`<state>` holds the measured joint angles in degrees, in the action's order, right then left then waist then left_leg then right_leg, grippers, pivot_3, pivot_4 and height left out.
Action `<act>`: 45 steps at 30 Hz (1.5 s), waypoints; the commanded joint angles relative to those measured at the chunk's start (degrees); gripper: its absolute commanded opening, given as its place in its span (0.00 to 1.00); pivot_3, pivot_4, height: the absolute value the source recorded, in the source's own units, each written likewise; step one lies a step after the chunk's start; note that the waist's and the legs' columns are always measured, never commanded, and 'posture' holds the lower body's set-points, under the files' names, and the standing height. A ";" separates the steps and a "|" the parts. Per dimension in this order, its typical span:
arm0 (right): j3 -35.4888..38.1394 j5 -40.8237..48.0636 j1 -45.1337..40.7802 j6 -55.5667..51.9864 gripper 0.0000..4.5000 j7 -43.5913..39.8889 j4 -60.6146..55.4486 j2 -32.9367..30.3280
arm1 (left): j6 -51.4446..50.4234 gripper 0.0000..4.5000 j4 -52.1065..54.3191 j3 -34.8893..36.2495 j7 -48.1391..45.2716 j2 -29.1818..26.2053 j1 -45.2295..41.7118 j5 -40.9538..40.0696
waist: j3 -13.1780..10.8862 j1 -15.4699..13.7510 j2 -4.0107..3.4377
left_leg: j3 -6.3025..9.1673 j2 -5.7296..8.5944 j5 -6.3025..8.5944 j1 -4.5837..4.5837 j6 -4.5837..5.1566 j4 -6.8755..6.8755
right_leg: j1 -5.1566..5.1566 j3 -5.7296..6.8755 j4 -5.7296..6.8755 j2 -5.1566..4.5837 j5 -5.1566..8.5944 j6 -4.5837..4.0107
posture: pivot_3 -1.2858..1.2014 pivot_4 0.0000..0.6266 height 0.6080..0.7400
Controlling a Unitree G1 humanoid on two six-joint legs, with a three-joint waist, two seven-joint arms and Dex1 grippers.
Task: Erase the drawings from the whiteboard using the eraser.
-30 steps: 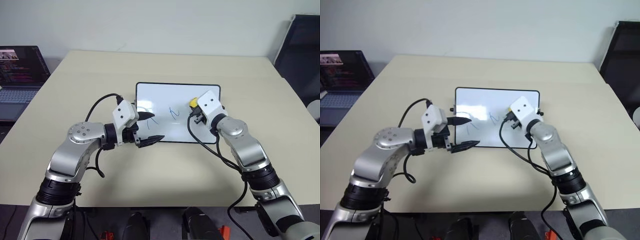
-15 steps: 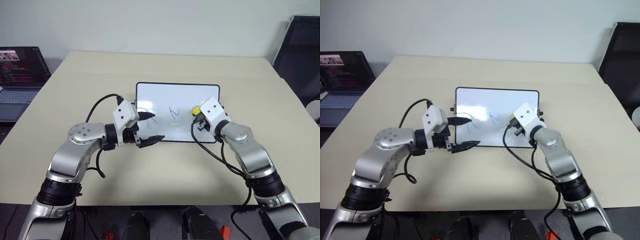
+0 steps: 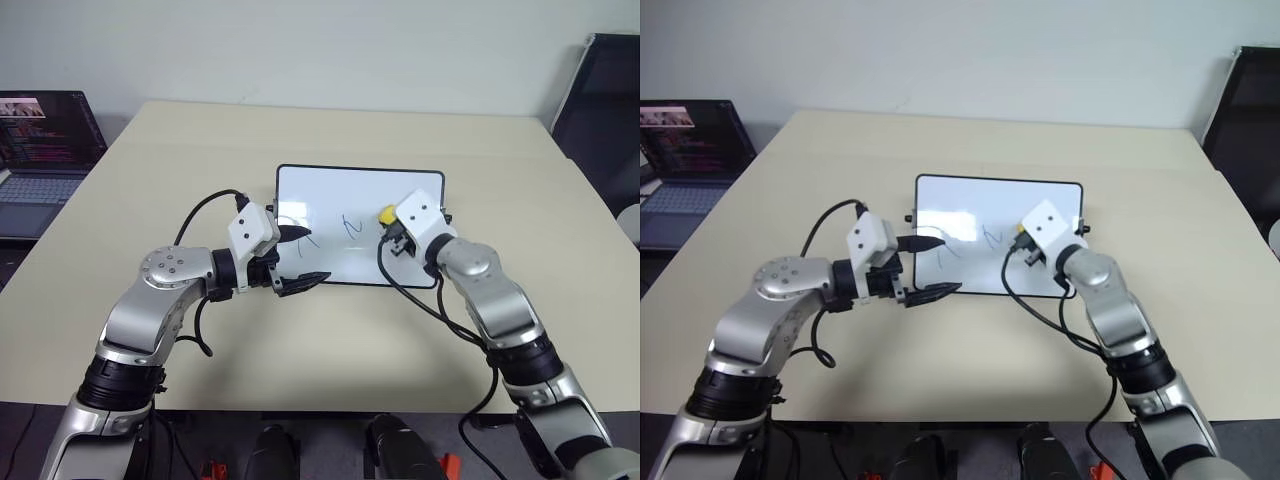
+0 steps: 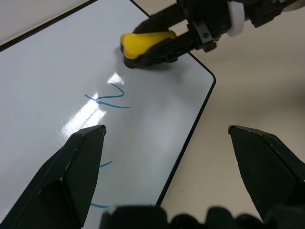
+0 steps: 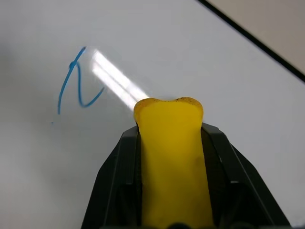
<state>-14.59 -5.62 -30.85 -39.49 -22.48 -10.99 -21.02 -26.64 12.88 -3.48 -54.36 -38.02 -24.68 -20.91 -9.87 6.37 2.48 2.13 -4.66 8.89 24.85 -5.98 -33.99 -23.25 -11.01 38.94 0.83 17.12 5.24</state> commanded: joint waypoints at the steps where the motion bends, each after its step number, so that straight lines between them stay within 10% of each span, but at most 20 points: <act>1: 0.57 -0.14 1.86 -2.37 0.28 -0.64 -2.95 -0.84 | 1.16 1.00 0.96 1.19 0.67 -0.09 -0.02 0.12 | 0.00 0.01 0.00 | 0.01 0.00 0.00 0.00 0.00 -0.02 | 0.00 0.00 0.01 0.00 0.00 -0.01 | 0.52 0.24 1.00; 22: 8.36 13.96 19.58 12.12 0.28 -10.01 -20.81 -2.98 | -1.67 1.00 9.11 14.09 14.06 0.29 16.99 -1.25 | -0.02 -0.47 -0.02 | 0.52 -0.02 0.09 0.09 -0.13 0.19 | 0.06 0.61 0.02 -0.02 0.30 -0.21 | 0.52 0.24 1.00; 45: 3.77 13.13 16.42 14.16 0.28 -12.57 -16.75 -5.07 | -1.89 1.00 11.16 16.28 15.62 -1.40 19.33 -1.96 | -0.02 -0.87 -0.01 | 0.58 -0.01 0.08 0.05 -0.14 0.09 | 0.09 0.67 0.04 -0.04 0.40 -0.46 | 0.52 0.24 1.00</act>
<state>-10.77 7.72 -14.08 -26.80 -34.59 -26.51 -25.68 -28.75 21.78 11.61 -38.36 -38.60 -5.15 -22.39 -9.89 5.50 2.47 2.71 -4.67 8.97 24.91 -6.12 -33.89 -23.16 -10.34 38.98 0.80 17.52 4.78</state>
